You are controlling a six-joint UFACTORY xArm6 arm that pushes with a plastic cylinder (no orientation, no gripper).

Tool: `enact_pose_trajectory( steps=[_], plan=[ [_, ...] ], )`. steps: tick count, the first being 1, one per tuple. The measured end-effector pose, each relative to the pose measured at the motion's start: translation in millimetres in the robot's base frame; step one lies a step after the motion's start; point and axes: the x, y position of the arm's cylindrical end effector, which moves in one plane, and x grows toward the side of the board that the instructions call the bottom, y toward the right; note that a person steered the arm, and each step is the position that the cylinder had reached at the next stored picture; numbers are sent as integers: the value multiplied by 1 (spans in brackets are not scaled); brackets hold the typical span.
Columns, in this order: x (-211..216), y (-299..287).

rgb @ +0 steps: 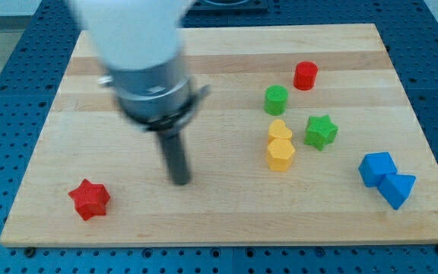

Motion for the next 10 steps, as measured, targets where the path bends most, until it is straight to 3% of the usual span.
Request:
enact_pose_trajectory(
  steps=[2,3,10],
  plan=[
    [-164,106],
    [-188,111],
    [-201,197]
  ],
)
